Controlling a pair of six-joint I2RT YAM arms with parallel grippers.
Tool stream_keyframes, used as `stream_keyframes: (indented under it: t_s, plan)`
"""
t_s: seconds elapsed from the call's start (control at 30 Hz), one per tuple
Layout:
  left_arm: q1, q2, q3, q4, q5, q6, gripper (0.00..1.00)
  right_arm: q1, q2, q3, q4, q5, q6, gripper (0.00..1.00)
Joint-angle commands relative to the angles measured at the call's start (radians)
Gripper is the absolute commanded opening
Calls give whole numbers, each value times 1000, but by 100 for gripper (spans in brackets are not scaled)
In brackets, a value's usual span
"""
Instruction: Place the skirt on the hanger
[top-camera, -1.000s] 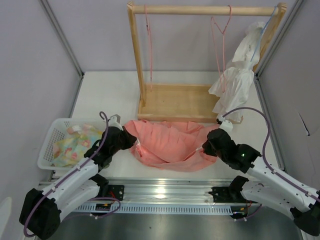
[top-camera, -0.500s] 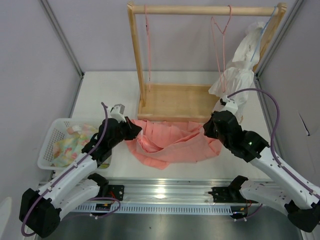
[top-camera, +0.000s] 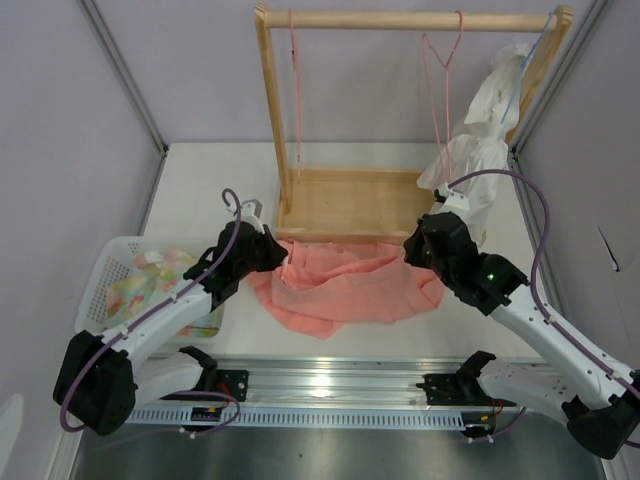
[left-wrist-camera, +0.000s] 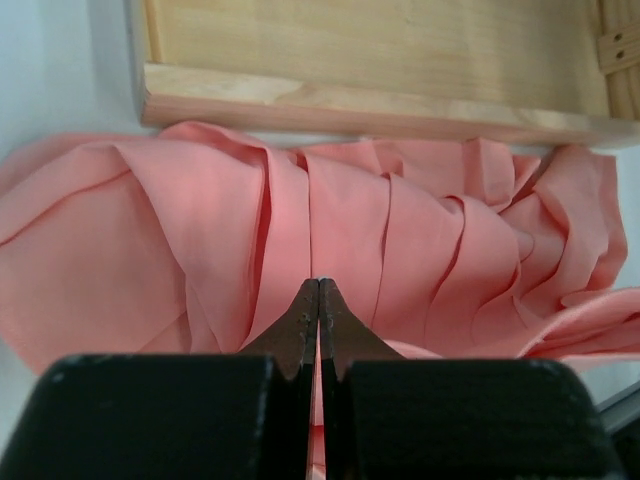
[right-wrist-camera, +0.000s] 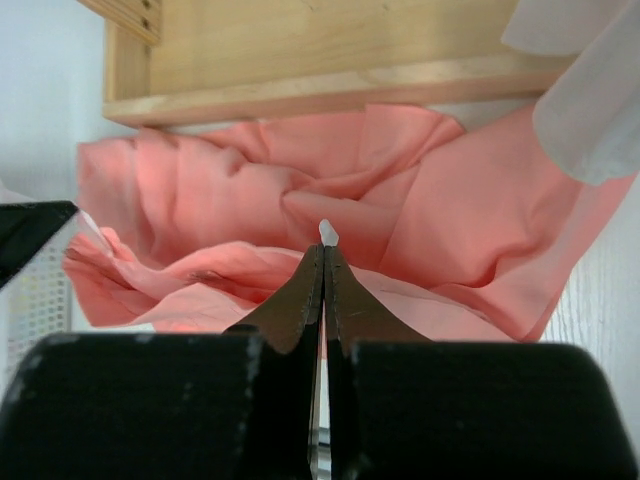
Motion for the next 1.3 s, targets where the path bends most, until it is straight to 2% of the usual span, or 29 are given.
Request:
stream_keyframes:
  t_s: [0.0,0.07,0.1,0.13,0.17,0.3,0.57,0.7,0.83,1.1,1.27]
  plan:
    - [1,21,38,106,63,14,0,-15,11,-43,71,-24,-1,0]
    - [1,32,68,115,64,26,6,-31,31,-43,83,-45,-13,0]
    - [1,29,75,115,61,29,16,-35,37,-38,94,-53,-19,0]
    - [1,23,92,111,57,32,23,-35,44,-34,99,-56,-22,0]
    - [1,11,110,106,54,40,35,-40,54,-26,105,-64,-30,0]
    - [1,-25,184,20,28,84,47,-40,83,-8,126,-77,-42,0]
    - [1,-150,305,-81,-52,141,50,-46,111,12,146,-107,-64,0]
    - [-1,-106,485,-98,-54,180,53,-46,117,15,159,-122,-70,0]
    - [-5,34,699,-86,-74,204,58,-46,108,9,163,-126,-65,0]
    - [-15,339,1123,-129,-161,245,59,-46,93,-8,166,-136,-59,0]
    - [-16,492,1277,-114,-204,290,59,-47,88,-6,166,-137,-62,0]
